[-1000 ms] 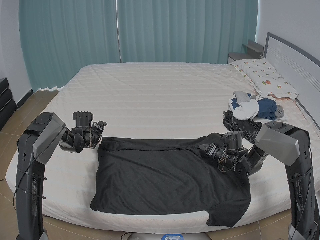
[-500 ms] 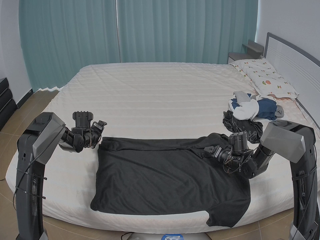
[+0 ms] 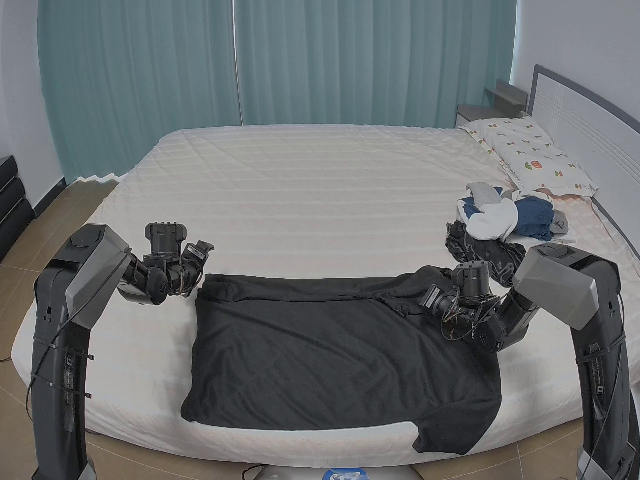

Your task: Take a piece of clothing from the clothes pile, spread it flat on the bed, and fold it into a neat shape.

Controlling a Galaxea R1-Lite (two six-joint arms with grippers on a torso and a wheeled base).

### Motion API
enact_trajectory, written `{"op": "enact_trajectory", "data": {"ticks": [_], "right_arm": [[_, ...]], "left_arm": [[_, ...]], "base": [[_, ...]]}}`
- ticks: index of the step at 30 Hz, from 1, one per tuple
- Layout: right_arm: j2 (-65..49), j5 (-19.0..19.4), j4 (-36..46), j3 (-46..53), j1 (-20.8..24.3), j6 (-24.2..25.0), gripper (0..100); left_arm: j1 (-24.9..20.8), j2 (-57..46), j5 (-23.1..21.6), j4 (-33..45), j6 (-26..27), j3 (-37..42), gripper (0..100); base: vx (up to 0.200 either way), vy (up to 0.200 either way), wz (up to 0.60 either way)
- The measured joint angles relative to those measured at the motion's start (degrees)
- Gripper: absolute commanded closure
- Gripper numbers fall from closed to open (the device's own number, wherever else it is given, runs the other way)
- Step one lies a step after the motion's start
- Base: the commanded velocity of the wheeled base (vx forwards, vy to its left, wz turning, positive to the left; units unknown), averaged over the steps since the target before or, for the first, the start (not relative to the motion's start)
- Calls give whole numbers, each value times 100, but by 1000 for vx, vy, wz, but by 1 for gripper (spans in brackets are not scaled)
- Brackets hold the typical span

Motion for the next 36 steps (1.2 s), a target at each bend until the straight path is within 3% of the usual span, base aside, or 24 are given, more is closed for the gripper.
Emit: {"op": "enact_trajectory", "data": {"ticks": [7, 8, 12, 19, 26, 35, 36], "right_arm": [[-46, -57, -11, -424, -122, -123, 100], [-66, -44, 6, -438, -127, -161, 0], [-112, 11, 52, -378, -133, -276, 0], [-118, 122, 13, -68, -260, -948, 0], [-143, 347, -158, 177, -458, -1968, 0], [26, 467, -161, -20, -511, -2069, 0], [63, 484, -152, -77, -508, -2080, 100]], "left_arm": [[0, 0, -2, 0, 0, 2, 0], [1, 0, -2, 2, 2, 2, 0], [0, 0, 0, 6, 7, 2, 0], [-2, 0, 0, 9, 9, -6, 0], [-2, 0, 4, 17, 27, -28, 0], [-2, 0, 4, 17, 52, -37, 0], [-2, 0, 4, 17, 55, -37, 0]], "base": [[0, 0, 0], [0, 0, 0], [0, 0, 0], [0, 0, 0], [0, 0, 0], [0, 0, 0], [0, 0, 0]]}}
